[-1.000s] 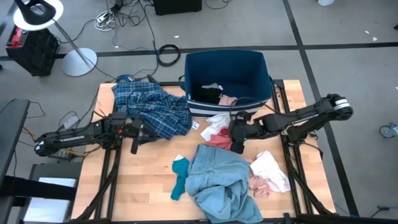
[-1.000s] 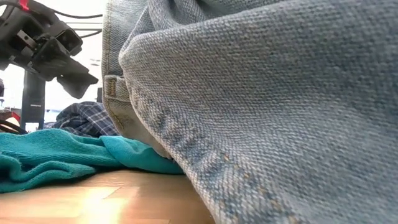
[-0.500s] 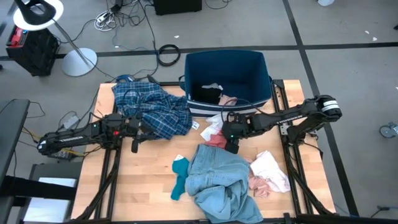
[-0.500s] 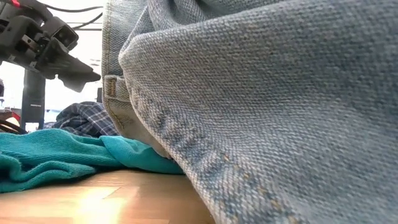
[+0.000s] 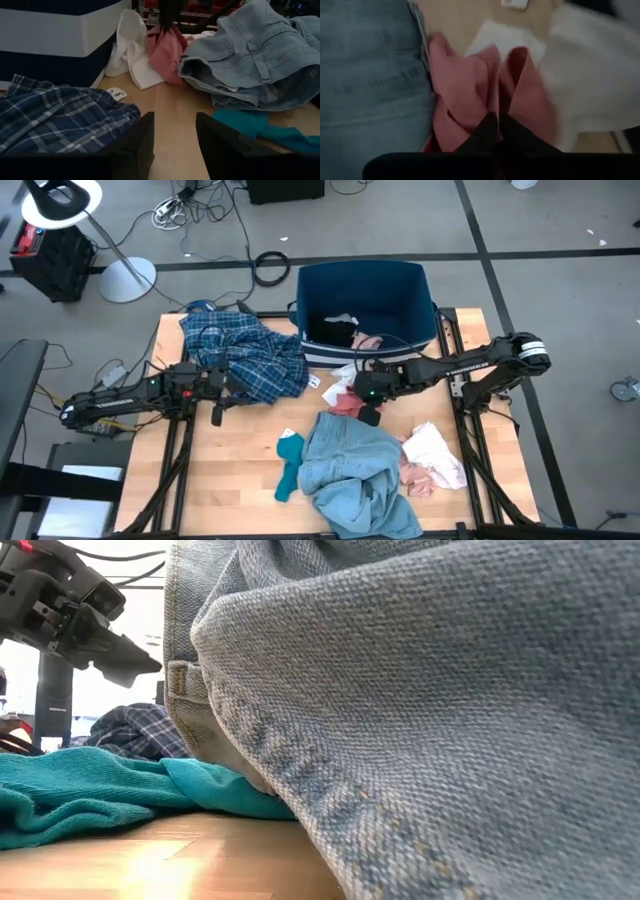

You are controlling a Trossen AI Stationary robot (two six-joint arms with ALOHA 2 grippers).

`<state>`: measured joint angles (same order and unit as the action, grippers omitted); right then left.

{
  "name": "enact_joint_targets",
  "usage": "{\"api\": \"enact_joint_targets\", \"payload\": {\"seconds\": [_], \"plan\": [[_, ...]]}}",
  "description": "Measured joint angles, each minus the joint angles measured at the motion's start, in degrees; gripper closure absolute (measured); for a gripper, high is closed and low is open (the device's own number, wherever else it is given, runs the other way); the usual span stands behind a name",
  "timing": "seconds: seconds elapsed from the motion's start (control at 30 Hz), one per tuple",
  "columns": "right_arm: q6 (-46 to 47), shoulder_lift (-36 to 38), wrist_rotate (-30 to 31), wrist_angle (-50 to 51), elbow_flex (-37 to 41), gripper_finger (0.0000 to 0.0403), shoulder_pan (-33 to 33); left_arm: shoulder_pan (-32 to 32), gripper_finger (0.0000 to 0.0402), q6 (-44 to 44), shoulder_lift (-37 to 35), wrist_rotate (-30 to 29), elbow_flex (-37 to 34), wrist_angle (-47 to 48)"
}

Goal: Sort clothes
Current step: Put the pink underwear into the blue laundry bin

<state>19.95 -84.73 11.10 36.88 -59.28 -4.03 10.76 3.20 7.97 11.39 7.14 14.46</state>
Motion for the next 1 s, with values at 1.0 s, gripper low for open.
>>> {"api": "enact_joint_targets", "payload": {"seconds": [1.0], "plan": [[-26.7, 0.1, 21.8, 10.8, -47.8, 0.04, 9.2, 0.0, 0.0251, 0.1, 0.0, -0.4, 0.0, -0.9]]}}
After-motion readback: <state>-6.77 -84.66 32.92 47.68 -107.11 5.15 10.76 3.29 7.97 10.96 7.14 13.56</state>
